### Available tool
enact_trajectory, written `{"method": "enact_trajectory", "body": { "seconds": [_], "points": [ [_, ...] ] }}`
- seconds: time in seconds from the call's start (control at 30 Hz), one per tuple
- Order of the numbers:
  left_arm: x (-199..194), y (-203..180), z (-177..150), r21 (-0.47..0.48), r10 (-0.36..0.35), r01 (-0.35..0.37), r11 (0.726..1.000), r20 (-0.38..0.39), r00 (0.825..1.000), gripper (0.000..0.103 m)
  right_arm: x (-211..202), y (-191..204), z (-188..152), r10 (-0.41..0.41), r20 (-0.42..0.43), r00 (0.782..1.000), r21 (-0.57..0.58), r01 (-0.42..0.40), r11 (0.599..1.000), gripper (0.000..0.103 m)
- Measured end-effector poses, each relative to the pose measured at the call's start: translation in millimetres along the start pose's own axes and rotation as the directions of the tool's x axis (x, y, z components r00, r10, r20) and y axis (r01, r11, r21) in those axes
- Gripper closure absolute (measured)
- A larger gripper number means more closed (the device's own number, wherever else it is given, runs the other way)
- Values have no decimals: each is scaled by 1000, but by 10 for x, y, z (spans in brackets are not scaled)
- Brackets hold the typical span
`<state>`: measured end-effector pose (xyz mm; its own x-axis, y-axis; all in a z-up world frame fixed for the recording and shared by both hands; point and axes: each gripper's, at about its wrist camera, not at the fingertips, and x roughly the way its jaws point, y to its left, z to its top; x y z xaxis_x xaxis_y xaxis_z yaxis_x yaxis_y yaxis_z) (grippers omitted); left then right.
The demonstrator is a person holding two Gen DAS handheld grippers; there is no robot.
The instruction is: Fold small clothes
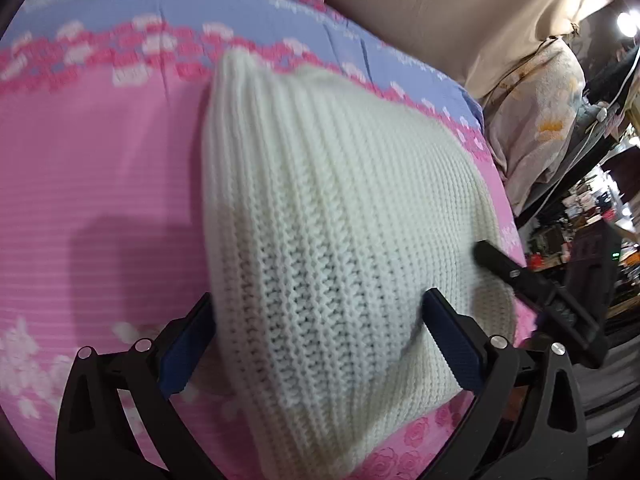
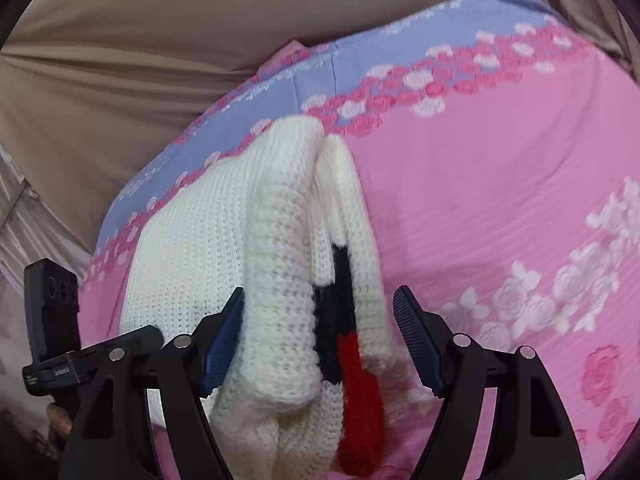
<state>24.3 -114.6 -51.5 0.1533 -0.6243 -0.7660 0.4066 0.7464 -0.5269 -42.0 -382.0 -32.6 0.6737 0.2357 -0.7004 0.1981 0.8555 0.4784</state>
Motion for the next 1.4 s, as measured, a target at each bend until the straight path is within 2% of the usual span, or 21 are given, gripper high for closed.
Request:
{"method": "enact_trajectory", "body": {
  "seconds": [0.03, 0.13, 0.27, 0.3, 0.33, 0.37, 0.4, 0.43, 0.53, 0.63, 0.73, 0.87, 1.0, 1.07, 1.1, 1.17, 1.23, 1.27, 1.3, 1.33, 1.4],
  "points": [
    [21, 4, -13, -8, -12, 12, 1000, 5, 1000, 5, 53, -35, -17, 36, -21, 999, 23, -36, 999, 26],
    [68, -48, -7, 43, 3, -3, 999, 19, 1000, 5, 118, -25, -39, 53, -21, 998, 28, -52, 998, 20],
    [127, -116, 23, 78, 22, -23, 997, 17, 1000, 5, 220, 13, 15, 85, -24, 996, 15, -85, 996, 18],
    [147, -147, 42, 91, 32, -33, 995, 5, 999, 5, 237, 30, 33, 91, -25, 996, 9, -91, 996, 24],
    [152, -184, 58, 111, 42, -42, 993, -5, 999, 7, 249, 46, 49, 98, -23, 995, 4, -98, 995, 39],
    [145, -227, 75, 134, 53, -52, 990, -4, 999, 11, 238, 68, 63, 104, -12, 994, 6, -104, 995, 45],
    [108, -292, 83, 166, 76, -77, 983, 14, 997, 23, 200, 91, 74, 110, -2, 994, -3, -110, 994, 56],
    [77, -371, 107, 193, 87, -92, 977, 31, 996, 35, 136, 136, 78, 109, 19, 994, -17, -109, 994, 62],
    [-130, -557, 151, 261, 83, -103, 960, 84, 993, 52, -160, 316, 84, 136, 96, 986, -50, -132, 990, 68],
    [-386, -785, 227, 324, 30, -73, 943, 136, 990, 54, -484, 499, 121, 120, 185, 975, -104, -102, 989, 69],
    [-665, -1037, 299, 395, -24, -56, 917, 195, 981, 54, -926, 679, 182, 124, 295, 947, -157, -80, 984, 69],
    [-1218, -1320, 353, 493, -111, -64, 868, 317, 942, 54, -1516, 1046, 274, 175, 433, 884, -259, -63, 964, 69],
    [-1853, -1487, 458, 552, -179, -115, 826, 450, 875, 53, -1901, 1534, 423, 256, 522, 814, -360, -61, 931, 68],
    [-2104, -1492, 474, 557, -184, -156, 816, 506, 843, 52, -1950, 1766, 529, 293, 538, 790, -397, -69, 915, 67],
    [-2196, -1481, 483, 553, -181, -174, 815, 527, 830, 51, -1934, 1860, 595, 307, 536, 786, -405, -80, 911, 67],
    [-2365, -1386, 548, 538, -159, -223, 813, 574, 803, 49, -1771, 1973, 739, 337, 507, 793, -401, -130, 907, 67],
    [-2410, -1193, 655, 503, -114, -263, 823, 600, 792, 44, -1427, 2038, 855, 342, 458, 820, -382, -166, 909, 64],
    [-2368, -1041, 728, 477, -80, -275, 834, 600, 796, 42, -1175, 2038, 907, 339, 420, 842, -374, -180, 910, 62],
    [-2278, -851, 804, 441, -38, -287, 851, 595, 803, 39, -869, 2022, 945, 336, 367, 867, -359, -201, 912, 56],
    [-2161, -671, 869, 405, 0, -298, 864, 592, 806, 31, -560, 1989, 948, 331, 316, 889, -341, -219, 914, 50],
    [-1775, -223, 995, 322, 113, -339, 884, 557, 823, 23, 240, 1864, 889, 267, 170, 949, -295, -210, 932, 47]
  ]
}}
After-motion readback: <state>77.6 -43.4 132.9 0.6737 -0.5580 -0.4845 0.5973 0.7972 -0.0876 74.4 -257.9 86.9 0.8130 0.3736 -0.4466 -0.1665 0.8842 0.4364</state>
